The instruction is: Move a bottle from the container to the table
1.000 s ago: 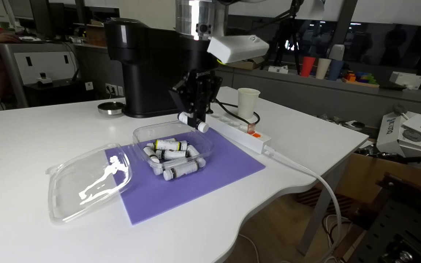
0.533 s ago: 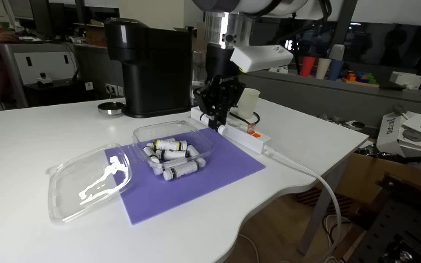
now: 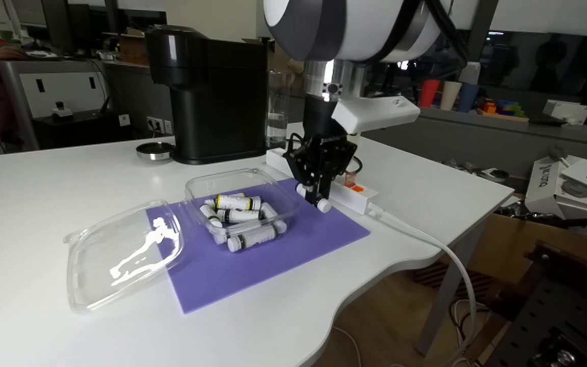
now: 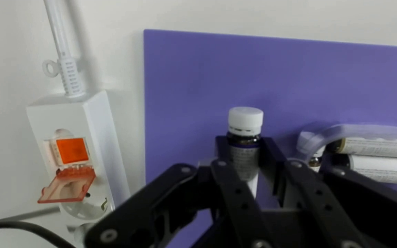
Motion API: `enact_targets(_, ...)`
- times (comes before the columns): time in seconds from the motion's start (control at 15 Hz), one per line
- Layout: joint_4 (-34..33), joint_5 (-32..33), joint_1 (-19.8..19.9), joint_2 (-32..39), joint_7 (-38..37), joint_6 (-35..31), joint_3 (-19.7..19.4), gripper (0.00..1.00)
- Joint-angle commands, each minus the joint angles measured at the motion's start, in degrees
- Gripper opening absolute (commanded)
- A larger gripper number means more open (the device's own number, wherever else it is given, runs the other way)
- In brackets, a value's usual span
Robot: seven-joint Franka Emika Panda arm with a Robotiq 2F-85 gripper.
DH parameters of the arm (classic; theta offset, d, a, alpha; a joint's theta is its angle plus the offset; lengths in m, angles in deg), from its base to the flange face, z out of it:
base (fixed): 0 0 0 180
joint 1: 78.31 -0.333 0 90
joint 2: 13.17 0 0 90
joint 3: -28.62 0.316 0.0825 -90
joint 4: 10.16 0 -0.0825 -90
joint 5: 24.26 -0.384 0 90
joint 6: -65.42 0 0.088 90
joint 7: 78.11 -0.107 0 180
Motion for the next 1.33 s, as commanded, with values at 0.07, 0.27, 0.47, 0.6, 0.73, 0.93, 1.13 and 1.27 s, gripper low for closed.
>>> enact_targets(0.07, -2.8, -0.7, 2.6, 3.8, 0.0, -1.0, 1.8, 0.07)
enact_targets(0.27, -3.9, -0.6, 3.6, 5.4, 0.1, -0.7, 2.6, 0.07)
enact_targets(0.47, -4.5, -0.7, 4.5, 6.3, 0.2, -0.3, 3.3, 0.53)
enact_targets(0.6, -4.3, -0.7, 5.1, 6.2, 0.2, -0.6, 3.8, 0.66)
enact_targets(0.73, -3.6, -0.4, 4.8, 5.2, -0.1, -0.8, 3.5, 0.80)
enact_targets(0.93, -2.0, -0.1, 4.5, 2.9, -0.3, -1.2, 3.3, 0.98)
enact_targets(1.13, -0.3, -0.3, 4.3, -0.2, -0.4, -0.9, 3.6, 1.00)
enact_targets(1.27, 1.0, -0.6, 4.0, -2.6, -0.6, -0.6, 3.6, 1.00)
